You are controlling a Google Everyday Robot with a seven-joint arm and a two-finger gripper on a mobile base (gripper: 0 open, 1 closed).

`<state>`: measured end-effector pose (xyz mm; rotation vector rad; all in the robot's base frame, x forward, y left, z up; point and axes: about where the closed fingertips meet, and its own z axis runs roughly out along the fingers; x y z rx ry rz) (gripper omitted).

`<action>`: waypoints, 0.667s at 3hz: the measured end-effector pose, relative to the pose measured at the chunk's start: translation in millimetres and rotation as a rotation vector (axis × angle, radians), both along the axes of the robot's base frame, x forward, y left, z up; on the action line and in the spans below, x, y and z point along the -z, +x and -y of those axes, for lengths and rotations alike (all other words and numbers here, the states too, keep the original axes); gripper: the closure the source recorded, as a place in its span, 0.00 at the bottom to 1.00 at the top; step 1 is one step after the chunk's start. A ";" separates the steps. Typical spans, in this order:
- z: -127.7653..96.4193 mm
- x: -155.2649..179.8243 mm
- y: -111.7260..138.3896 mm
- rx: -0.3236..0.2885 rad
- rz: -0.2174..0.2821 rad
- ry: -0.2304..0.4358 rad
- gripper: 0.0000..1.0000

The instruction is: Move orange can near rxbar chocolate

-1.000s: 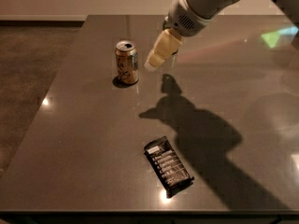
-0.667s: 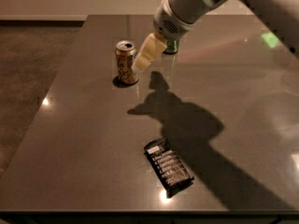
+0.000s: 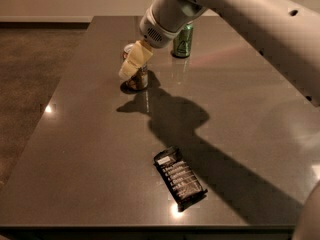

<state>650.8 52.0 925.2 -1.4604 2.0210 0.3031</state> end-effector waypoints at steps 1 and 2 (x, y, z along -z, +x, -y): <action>-5.9 4.9 1.7 -0.006 -0.006 -0.005 0.00; -7.8 7.8 1.7 -0.004 -0.011 -0.011 0.18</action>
Offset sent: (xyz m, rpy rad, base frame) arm 0.0026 0.0068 -0.0084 -0.0160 0.0141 -0.0041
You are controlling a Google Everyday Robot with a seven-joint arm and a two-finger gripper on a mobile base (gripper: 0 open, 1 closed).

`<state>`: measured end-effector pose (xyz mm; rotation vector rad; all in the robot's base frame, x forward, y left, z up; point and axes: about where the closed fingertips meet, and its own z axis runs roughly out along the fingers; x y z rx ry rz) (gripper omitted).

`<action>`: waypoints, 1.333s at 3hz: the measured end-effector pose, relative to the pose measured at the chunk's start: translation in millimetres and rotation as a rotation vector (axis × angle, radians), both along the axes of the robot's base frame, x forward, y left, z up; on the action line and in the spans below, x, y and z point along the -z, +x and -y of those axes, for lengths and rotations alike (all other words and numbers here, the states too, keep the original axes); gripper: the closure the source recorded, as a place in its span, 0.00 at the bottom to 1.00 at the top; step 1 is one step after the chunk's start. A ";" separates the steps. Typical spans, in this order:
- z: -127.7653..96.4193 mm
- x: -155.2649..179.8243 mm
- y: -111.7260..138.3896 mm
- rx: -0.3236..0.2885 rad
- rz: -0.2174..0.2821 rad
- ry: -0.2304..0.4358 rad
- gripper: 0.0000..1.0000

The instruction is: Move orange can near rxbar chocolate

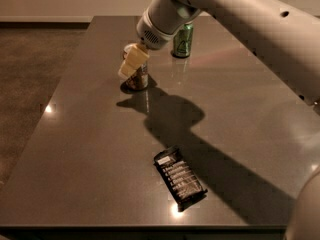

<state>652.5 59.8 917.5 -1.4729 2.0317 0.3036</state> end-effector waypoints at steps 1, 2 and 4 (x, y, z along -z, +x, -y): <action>2.5 0.7 -0.4 -0.002 -0.003 -0.002 0.41; 5.1 -1.7 -2.0 -0.007 -0.003 0.004 0.64; 50.0 -26.9 -24.0 -0.009 -0.004 0.053 1.00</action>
Offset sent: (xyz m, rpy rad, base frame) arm -0.0032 -0.0118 0.0078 0.0151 -0.0024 0.0065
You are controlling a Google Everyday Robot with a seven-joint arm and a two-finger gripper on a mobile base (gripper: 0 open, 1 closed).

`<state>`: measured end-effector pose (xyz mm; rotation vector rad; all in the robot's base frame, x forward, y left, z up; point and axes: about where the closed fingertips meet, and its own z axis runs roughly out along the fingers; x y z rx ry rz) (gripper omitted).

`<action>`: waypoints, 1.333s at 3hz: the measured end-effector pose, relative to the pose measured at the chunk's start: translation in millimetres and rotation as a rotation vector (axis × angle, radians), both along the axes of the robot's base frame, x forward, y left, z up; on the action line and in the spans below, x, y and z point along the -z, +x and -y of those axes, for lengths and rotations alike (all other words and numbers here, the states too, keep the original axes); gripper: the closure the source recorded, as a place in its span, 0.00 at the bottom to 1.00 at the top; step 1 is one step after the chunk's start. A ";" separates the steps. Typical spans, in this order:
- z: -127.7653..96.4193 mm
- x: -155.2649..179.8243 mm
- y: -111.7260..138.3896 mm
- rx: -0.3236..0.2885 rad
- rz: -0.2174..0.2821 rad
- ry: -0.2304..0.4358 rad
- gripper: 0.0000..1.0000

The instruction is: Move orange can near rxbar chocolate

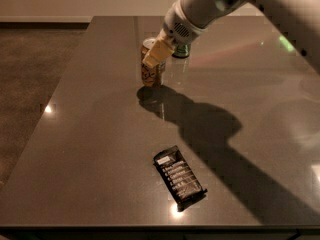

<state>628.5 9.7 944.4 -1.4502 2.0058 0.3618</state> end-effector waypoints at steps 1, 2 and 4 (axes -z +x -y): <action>33.2 -10.1 -23.6 0.012 0.014 0.014 1.00; 58.1 -13.5 -54.5 -0.002 0.030 0.005 1.00; 95.7 -11.7 -105.7 -0.035 0.064 -0.035 1.00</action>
Offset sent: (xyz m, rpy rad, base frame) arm -0.0924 -0.0931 0.0156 -0.0091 -0.0492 0.0173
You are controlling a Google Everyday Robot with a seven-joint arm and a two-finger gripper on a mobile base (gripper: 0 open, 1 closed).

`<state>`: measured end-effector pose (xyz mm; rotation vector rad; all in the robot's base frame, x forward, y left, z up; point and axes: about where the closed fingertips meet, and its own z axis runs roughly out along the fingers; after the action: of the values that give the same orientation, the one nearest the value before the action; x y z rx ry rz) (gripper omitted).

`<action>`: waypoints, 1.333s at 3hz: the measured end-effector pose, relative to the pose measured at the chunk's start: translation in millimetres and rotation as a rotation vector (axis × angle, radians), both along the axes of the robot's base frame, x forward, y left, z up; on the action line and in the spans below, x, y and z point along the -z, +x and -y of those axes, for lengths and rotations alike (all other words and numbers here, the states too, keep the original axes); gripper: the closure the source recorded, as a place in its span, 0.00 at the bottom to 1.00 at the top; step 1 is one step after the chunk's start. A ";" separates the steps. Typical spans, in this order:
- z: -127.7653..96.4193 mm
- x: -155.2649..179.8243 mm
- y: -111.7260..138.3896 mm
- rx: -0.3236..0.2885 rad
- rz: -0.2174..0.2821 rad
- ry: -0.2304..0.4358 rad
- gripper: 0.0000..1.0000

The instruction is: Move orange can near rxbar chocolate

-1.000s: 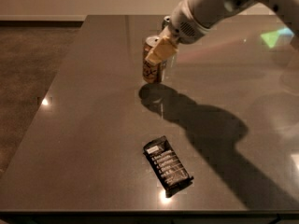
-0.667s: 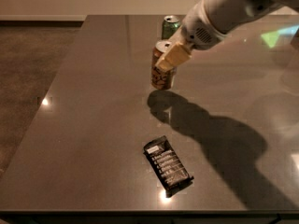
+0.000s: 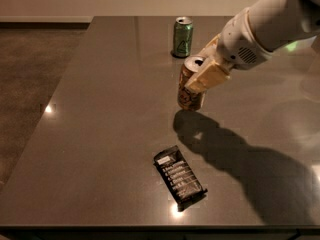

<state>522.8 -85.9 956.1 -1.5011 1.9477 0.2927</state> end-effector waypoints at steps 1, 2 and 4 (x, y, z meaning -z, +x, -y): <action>16.4 7.4 -22.7 -0.031 -0.003 -0.016 1.00; 23.2 15.9 -44.9 -0.089 -0.011 -0.028 1.00; 22.5 22.9 -80.4 -0.216 -0.015 -0.036 0.82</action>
Offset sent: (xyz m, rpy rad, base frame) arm -0.0726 -0.0363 -0.0266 -0.0421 0.0195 0.1620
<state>442.4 -108.5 933.3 -1.7411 1.8119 0.3642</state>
